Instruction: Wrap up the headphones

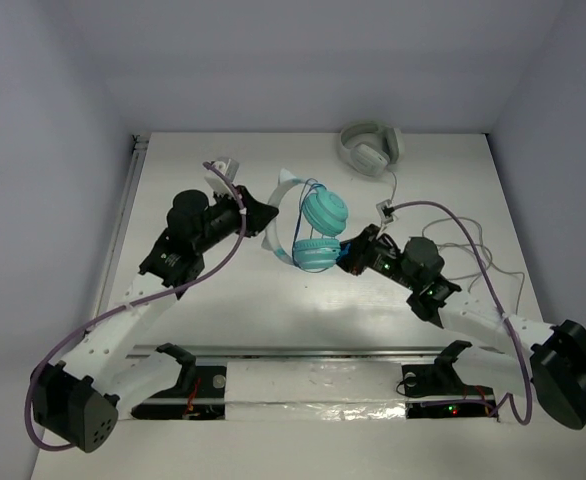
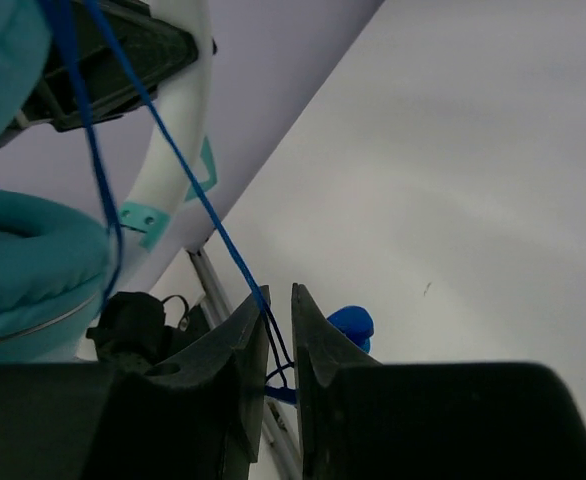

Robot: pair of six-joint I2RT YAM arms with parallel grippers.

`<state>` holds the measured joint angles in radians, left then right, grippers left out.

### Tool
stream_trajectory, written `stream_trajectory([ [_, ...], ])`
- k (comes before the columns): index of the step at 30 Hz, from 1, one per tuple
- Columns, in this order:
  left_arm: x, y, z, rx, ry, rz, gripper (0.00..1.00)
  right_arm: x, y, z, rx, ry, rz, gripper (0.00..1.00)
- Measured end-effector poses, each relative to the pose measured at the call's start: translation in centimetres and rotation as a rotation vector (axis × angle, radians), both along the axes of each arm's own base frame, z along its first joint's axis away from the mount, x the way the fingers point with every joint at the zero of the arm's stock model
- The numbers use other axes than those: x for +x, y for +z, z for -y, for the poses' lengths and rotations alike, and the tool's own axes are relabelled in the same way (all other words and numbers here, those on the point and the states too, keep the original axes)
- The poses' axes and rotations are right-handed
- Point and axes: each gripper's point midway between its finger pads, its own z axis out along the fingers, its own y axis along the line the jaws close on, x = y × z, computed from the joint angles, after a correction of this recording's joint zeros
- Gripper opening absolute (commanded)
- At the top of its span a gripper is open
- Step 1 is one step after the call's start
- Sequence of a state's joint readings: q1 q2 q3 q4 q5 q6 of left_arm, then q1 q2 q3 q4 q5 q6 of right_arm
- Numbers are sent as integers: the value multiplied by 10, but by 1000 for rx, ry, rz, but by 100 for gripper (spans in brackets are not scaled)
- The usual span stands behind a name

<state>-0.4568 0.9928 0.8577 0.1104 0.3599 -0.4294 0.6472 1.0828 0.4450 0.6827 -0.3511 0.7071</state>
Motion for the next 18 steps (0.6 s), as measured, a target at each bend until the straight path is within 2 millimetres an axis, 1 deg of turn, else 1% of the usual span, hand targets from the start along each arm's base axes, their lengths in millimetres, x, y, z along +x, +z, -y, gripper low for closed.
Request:
stream_trajectory([
  [1, 2, -9, 0, 1, 18, -17, 0, -3, -3, 1, 7, 2, -16, 18],
  [3, 5, -26, 0, -3, 52, -57, 0, -8, -9, 3, 15, 7, -52, 18],
  [7, 12, -74, 0, -11, 131, -172, 0, -14, -27, 5, 11, 14, -145, 18],
  [8, 15, -79, -1, -20, 151, -185, 0, -15, -33, 5, 6, 12, -166, 19],
  [9, 15, -96, -2, -9, 163, -222, 0, -16, -40, 6, -2, 7, -189, 19],
  [11, 15, -118, 0, -2, 186, -273, 0, -14, -58, 8, -29, -14, -250, 19],
  [14, 16, -145, 5, 2, 212, -336, 0, -10, -85, 8, -72, -42, -345, 19],
  [18, 18, -179, 9, 32, 243, -410, 0, -7, -128, 8, -132, -68, -479, 21],
])
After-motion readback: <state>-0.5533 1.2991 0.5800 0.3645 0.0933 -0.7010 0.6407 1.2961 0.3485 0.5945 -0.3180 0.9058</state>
